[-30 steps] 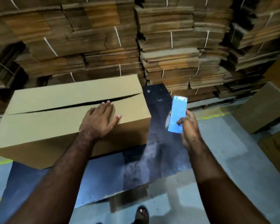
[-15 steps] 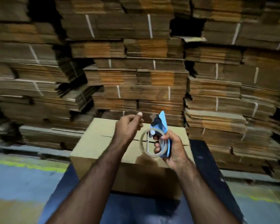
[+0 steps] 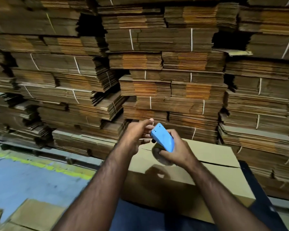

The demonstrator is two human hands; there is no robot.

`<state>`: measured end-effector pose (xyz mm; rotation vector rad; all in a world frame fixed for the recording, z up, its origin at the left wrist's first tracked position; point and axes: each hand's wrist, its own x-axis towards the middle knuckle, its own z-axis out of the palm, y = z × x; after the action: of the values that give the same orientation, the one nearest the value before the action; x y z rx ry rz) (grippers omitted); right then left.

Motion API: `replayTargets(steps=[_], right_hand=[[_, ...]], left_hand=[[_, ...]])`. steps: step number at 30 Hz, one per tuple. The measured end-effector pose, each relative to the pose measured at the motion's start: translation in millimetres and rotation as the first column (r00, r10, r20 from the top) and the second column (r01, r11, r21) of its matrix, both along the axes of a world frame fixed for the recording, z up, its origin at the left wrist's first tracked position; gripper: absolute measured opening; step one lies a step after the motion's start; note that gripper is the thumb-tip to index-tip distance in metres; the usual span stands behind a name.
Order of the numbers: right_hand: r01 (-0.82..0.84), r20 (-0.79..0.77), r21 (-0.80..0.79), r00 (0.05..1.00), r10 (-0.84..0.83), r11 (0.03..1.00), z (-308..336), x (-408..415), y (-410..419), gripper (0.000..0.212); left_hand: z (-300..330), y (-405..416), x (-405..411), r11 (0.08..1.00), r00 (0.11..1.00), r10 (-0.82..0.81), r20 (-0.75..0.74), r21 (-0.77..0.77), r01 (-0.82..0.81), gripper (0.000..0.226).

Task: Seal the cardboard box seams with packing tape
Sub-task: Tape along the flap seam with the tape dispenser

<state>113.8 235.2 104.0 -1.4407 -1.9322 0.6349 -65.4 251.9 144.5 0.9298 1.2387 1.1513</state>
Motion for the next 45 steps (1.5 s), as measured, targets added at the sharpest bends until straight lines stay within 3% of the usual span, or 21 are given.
replayTargets(steps=[3, 8, 13, 17, 23, 28, 35, 45], right_hand=[[-0.003, 0.124, 0.117, 0.992, -0.012, 0.993, 2, -9, 13, 0.066], [-0.002, 0.244, 0.144, 0.969, -0.033, 0.990, 3, -9, 19, 0.074], [0.018, 0.245, 0.097, 0.969, -0.041, 0.995, 4, -1, 11, 0.079], [0.003, 0.196, 0.082, 0.980, -0.019, 0.997, 12, 9, 16, 0.079], [-0.039, 0.208, 0.098, 0.978, 0.018, 0.994, 14, 30, 37, 0.087], [-0.102, 0.262, 0.126, 0.963, 0.066, 0.987, 16, 53, 56, 0.086], [-0.182, 0.479, 0.056, 0.868, 0.134, 0.982, 10, 93, 75, 0.081], [-0.273, 0.517, -0.078, 0.811, 0.273, 0.959, 3, 81, 94, 0.096]], left_hand=[[-5, 9, -15, 0.999, 0.997, -0.036, 0.068, -0.021, 0.038, 0.016], [-20, 20, -25, 0.990, 0.973, -0.094, 0.212, -0.082, 0.114, 0.013], [-29, 28, -19, 0.984, 0.967, -0.127, 0.223, -0.098, 0.151, 0.023], [-26, 32, -7, 0.988, 0.969, -0.113, 0.218, -0.079, 0.132, 0.003], [-21, 46, 19, 1.000, 0.998, -0.009, 0.060, 0.006, 0.009, 0.017], [-20, 53, 44, 0.988, 0.992, 0.128, -0.022, 0.085, -0.125, 0.012], [-35, 63, 46, 0.919, 0.912, 0.393, -0.118, 0.060, -0.389, 0.004], [-69, 63, 2, 0.855, 0.827, 0.513, -0.229, 0.047, -0.517, 0.008]])
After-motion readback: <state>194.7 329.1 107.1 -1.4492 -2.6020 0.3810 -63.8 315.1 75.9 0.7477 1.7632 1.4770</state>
